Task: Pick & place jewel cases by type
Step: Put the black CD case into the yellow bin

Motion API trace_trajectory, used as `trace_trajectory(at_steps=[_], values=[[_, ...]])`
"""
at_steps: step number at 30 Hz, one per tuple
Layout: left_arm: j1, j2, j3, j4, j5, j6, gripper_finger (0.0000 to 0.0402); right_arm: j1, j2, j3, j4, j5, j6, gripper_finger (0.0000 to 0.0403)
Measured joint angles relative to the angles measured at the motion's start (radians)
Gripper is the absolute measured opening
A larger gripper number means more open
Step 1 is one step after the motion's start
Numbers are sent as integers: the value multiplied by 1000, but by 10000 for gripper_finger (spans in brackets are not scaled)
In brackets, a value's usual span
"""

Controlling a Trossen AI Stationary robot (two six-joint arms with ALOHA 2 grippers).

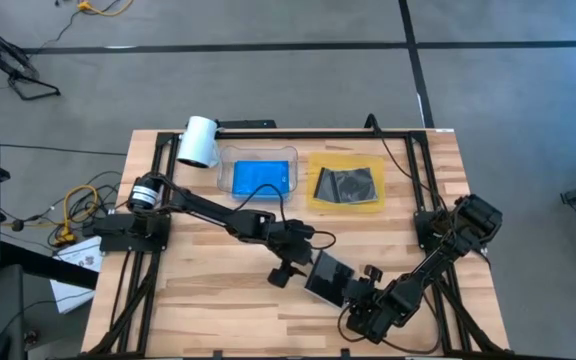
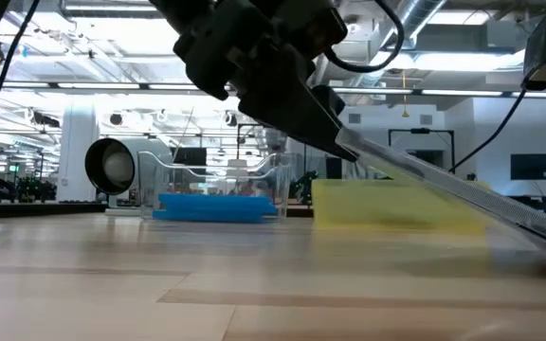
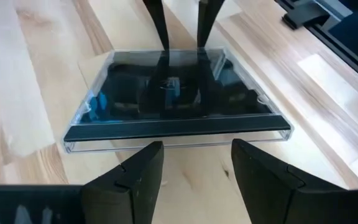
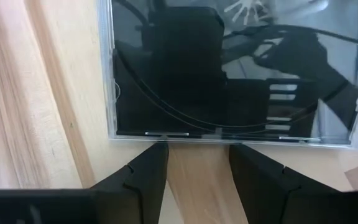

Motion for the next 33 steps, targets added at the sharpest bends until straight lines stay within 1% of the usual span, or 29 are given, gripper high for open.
trace_trajectory(at_steps=[6, 11, 16, 19, 25, 33], values=[[-11, -3, 0, 32, -27, 6, 185, -11, -1, 0, 5, 6, -16, 166], [-14, -9, 0, 65, -26, 7, 185, -17, -1, 0, 4, 6, -36, 165], [-20, -11, 2, 161, 17, 11, 185, -26, -1, 0, 8, 6, -61, 165], [-21, -9, 2, 186, 28, 11, 185, -31, -1, 0, 9, 7, -71, 165], [-22, -9, 1, 191, 10, 18, 185, -37, -1, 0, 12, 24, -87, 165], [-20, -9, 0, 193, -16, -66, 185, -41, 0, 0, 14, 55, -95, 165]])
